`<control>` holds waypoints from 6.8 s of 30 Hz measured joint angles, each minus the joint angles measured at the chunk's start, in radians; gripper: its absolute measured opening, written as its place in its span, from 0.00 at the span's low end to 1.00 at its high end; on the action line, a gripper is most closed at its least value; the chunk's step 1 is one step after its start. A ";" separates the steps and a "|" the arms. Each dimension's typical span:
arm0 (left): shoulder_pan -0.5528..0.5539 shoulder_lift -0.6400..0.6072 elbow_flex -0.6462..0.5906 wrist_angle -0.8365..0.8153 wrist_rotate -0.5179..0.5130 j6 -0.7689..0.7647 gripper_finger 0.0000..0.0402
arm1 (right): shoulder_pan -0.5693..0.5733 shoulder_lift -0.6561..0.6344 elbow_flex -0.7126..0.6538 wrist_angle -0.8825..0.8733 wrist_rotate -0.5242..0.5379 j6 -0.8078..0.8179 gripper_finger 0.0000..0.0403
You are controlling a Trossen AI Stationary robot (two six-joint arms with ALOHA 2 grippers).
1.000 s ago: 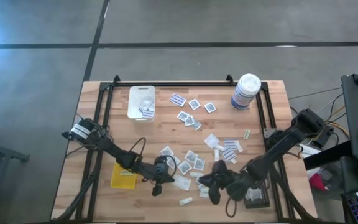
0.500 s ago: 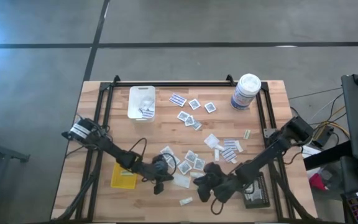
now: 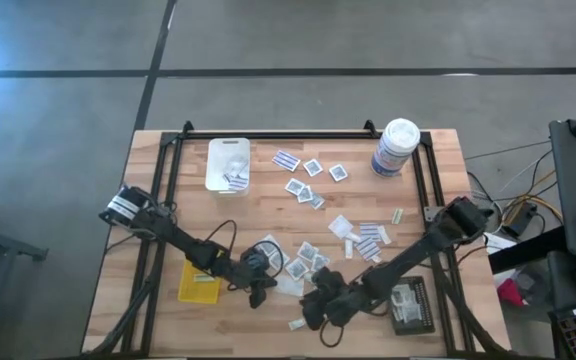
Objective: Pick & Place First Aid Supplies
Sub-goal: Put the blue bandage into the white bin
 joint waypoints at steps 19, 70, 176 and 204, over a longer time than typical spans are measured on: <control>-0.005 0.001 -0.001 -0.015 0.062 -0.016 0.00 | -0.048 0.056 0.140 -0.135 -0.230 -0.461 0.27; -0.005 0.002 0.001 -0.019 0.079 -0.080 0.00 | -0.024 0.176 0.209 -0.213 -0.062 -1.498 0.33; -0.026 -0.133 0.109 -0.136 -0.038 0.884 0.31 | -0.104 0.082 0.179 -0.282 -0.123 -0.993 0.02; -0.052 -0.031 0.169 -0.189 -0.252 0.983 0.31 | -0.123 0.080 0.203 -0.283 -0.156 -0.932 0.02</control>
